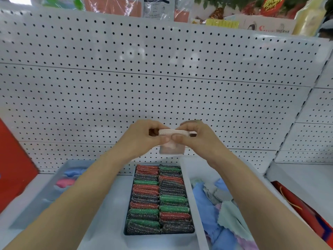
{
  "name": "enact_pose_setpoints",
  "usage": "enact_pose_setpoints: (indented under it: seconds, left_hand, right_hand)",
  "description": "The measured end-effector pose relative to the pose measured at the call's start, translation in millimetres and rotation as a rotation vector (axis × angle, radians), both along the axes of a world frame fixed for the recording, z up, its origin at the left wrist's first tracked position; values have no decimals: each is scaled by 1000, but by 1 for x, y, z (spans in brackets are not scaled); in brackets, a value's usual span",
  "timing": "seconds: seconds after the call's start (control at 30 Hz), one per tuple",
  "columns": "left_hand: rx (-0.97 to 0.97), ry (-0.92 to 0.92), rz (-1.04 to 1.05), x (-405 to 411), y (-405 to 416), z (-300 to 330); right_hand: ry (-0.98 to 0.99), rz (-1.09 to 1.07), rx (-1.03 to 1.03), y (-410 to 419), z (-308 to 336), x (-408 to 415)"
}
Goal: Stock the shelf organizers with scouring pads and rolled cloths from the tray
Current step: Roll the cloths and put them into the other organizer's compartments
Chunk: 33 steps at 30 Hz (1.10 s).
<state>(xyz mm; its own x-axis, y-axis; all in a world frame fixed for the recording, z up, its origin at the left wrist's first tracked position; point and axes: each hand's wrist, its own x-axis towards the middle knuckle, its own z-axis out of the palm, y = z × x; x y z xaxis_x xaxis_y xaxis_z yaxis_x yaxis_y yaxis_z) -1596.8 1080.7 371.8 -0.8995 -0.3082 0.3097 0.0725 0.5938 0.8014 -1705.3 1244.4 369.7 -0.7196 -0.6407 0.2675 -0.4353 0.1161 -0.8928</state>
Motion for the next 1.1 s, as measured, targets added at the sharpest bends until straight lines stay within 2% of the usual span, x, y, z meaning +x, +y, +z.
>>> enact_pose_setpoints:
  seconds: [0.07,0.17,0.23,0.5,0.63,0.7,0.83,1.0,1.1]
  left_hand:
    - [127,-10,-56,2,-7,1]
    - [380,-30,-101,2,-12,-1]
    - [431,-31,-93,0,-12,-5]
    - [472,1,-34,-9,-8,-7]
    - [305,-109,-65,-18,-11,0]
    - [327,-118,-91,-26,-11,2]
    - [428,-23,-88,-38,1,0]
    - [440,130,-28,-43,14,-12]
    - [571,239,2,-45,18,-20]
  right_hand:
    - [-121,49,-15,-3,-2,0]
    - [-170,61,-60,-7,-10,1]
    - [-194,40,-104,-9,-14,3]
    - [-229,40,-111,-12,-16,-7]
    - [-249,107,-116,-9,-8,-19]
    - [-258,138,-118,-6,-4,-25]
    - [-387,159,-179,-2,1,-38]
    - [-497,258,-123,0,-1,-42]
    - [-572,274,-189,-8,-4,-42]
